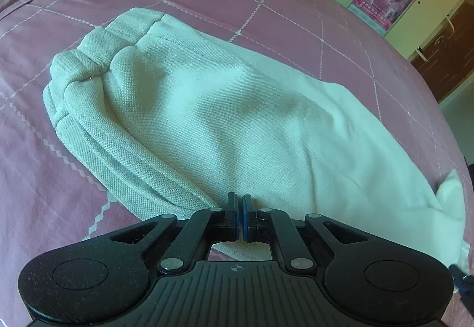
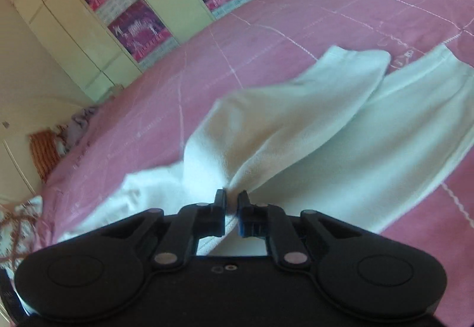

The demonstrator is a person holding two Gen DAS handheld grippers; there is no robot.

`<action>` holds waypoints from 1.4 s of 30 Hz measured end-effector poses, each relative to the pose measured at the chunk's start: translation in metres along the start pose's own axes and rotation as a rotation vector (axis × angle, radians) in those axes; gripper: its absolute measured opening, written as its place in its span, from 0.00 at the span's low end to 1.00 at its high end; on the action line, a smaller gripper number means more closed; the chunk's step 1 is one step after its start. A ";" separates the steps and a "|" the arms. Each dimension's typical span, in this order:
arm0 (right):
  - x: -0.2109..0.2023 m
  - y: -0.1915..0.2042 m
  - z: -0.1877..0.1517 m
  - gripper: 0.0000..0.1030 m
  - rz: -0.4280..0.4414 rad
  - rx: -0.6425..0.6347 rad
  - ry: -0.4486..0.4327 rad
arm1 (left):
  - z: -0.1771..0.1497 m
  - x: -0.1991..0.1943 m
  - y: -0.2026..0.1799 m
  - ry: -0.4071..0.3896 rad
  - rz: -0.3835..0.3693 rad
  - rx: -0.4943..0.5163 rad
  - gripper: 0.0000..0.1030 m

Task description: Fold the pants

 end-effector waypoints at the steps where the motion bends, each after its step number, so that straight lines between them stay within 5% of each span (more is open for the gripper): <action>1: 0.008 -0.011 -0.011 0.08 -0.047 -0.009 0.043 | 0.000 -0.001 -0.001 -0.002 0.005 0.011 0.05; 4: 0.032 -0.029 -0.035 0.08 -0.100 -0.030 0.157 | 0.003 -0.003 -0.005 -0.004 0.015 0.018 0.05; 9: 0.011 -0.025 -0.023 0.38 -0.026 0.029 0.148 | 0.007 -0.020 -0.036 -0.037 -0.014 0.069 0.06; 19: 0.025 -0.099 0.048 0.33 -0.155 0.162 0.042 | -0.040 0.007 -0.080 0.061 -0.036 0.108 0.06; 23: 0.050 -0.120 0.066 0.23 -0.188 0.198 0.034 | -0.044 0.009 -0.077 0.057 -0.034 0.105 0.06; 26: 0.059 -0.116 0.075 0.04 -0.175 0.176 0.017 | -0.044 0.008 -0.078 0.060 -0.027 0.111 0.06; 32: -0.022 -0.085 0.099 0.04 -0.186 -0.031 -0.202 | -0.043 0.008 -0.082 0.057 -0.024 0.133 0.06; 35: -0.051 -0.106 0.073 0.04 -0.210 -0.021 -0.174 | -0.042 0.010 -0.082 0.058 -0.029 0.128 0.06; 38: -0.037 -0.154 0.027 0.05 -0.280 0.056 -0.035 | -0.042 0.009 -0.082 0.056 -0.027 0.138 0.06; 40: -0.036 -0.163 0.020 0.06 -0.242 0.113 -0.034 | -0.042 0.008 -0.083 0.057 -0.024 0.133 0.06; 42: -0.043 -0.164 0.029 0.30 -0.238 0.128 -0.066 | -0.042 0.008 -0.082 0.057 -0.020 0.128 0.06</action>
Point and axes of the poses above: each gripper's, at about its wrist camera, not at the fingertips, and x roughly the way its jaws point, y to its left, z to its top, the point moved 9 cm from there along x, roughly the way its jaws point, and after that the axes turned 2 degrees about z, right-handed, at the moved point
